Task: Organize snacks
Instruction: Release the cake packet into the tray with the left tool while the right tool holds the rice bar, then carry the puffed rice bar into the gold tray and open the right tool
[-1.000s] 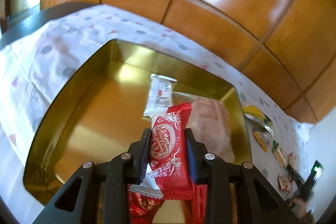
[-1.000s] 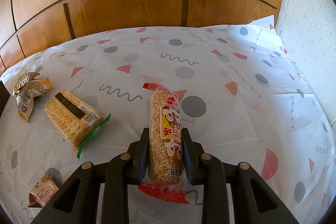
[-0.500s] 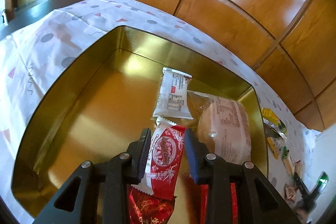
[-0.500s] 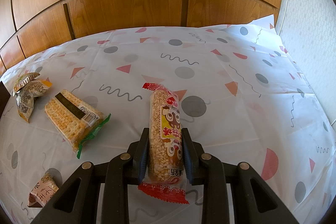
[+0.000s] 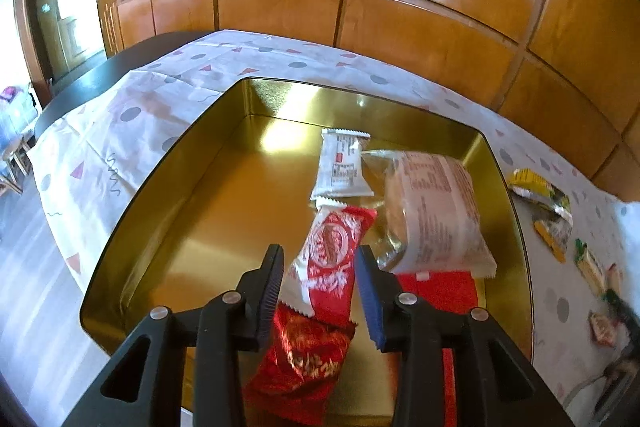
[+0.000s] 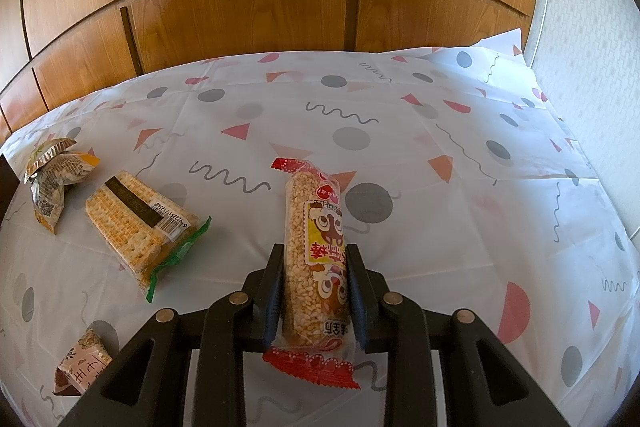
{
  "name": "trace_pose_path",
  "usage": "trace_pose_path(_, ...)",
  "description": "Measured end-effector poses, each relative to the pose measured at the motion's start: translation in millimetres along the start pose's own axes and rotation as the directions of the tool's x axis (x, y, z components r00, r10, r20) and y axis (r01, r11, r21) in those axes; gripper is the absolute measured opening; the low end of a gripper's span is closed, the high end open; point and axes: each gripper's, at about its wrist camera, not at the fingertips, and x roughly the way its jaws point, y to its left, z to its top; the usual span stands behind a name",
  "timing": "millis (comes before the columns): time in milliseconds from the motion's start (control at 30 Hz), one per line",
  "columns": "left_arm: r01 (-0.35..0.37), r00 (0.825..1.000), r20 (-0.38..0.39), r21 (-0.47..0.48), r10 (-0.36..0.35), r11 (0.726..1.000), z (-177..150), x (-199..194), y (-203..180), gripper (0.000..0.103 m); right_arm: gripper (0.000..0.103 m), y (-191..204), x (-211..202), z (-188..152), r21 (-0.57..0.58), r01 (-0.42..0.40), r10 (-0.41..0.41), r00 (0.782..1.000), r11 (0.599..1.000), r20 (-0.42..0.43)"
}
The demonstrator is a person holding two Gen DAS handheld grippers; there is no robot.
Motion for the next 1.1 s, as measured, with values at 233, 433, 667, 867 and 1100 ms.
trace_pose_path(233,0.011,1.000,-0.012,0.051,-0.011,0.999,-14,-4,-12,0.039,0.029,0,0,0,-0.001,0.002,-0.002,1.000,1.000,-0.001)
trace_pose_path(433,0.013,1.000,0.025,0.103,-0.016,0.995,-18,-15,-21,0.039,0.028,3,-1,-1,-0.007,0.017,-0.017,1.000,1.000,-0.002)
trace_pose_path(667,0.014,0.999,0.049,0.130,-0.020,0.991,-23,-25,-23,0.042,0.028,7,-3,-2,-0.022,0.053,-0.053,0.999,0.998,-0.002)
trace_pose_path(867,0.004,0.999,0.053,0.140,-0.011,0.990,-27,-27,-20,0.043,0.028,1,-14,0,0.007,0.097,-0.097,0.995,0.995,0.004)
trace_pose_path(1100,-0.017,0.998,0.069,0.137,0.007,0.990,-26,-30,-11,0.048,0.028,-5,-69,9,0.065,0.058,-0.064,0.992,0.996,0.104)
